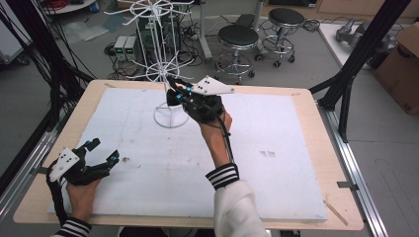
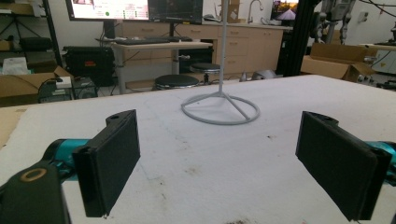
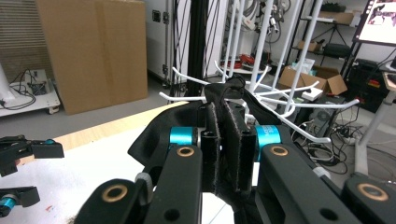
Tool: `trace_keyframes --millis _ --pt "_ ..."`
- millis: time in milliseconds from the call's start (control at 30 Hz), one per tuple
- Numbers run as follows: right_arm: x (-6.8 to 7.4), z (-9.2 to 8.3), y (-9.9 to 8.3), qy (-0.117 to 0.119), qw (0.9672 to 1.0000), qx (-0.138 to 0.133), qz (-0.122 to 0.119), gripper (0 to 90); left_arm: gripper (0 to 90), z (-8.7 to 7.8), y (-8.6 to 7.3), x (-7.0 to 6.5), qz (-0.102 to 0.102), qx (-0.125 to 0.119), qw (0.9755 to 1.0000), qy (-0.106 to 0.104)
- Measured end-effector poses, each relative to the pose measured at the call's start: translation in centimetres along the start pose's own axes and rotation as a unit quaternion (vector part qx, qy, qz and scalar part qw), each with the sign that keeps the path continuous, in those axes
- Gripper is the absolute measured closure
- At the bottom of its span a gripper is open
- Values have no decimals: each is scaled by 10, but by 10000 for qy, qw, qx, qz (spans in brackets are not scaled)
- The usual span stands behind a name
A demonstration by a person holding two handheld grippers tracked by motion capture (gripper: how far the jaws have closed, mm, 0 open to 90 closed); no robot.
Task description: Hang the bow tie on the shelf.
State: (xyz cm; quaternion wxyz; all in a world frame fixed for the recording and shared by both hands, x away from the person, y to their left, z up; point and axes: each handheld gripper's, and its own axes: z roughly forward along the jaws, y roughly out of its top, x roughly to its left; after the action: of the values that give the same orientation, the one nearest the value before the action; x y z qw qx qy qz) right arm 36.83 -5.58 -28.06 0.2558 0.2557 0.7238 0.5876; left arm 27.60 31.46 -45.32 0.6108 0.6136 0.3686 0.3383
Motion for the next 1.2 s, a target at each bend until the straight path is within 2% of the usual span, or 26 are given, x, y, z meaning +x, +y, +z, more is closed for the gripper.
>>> trace_keyframes --millis 200,533,833,1000,1200 --pt "5 4 0 -57 9999 68 -144 847 139 0 0 0 -9 -5 10000 -1" --pt "16 16 -5 -124 9974 459 -536 847 139 0 0 0 -1 3 10000 -2" --pt "17 20 -13 -87 9966 615 -536 847 139 0 0 0 -2 2 10000 -5" --pt "19 25 -16 -71 9949 737 -684 846 139 0 0 0 0 2 10000 -4" --pt "18 30 -21 -68 9937 876 -694 845 139 0 0 0 0 3 10000 -7"
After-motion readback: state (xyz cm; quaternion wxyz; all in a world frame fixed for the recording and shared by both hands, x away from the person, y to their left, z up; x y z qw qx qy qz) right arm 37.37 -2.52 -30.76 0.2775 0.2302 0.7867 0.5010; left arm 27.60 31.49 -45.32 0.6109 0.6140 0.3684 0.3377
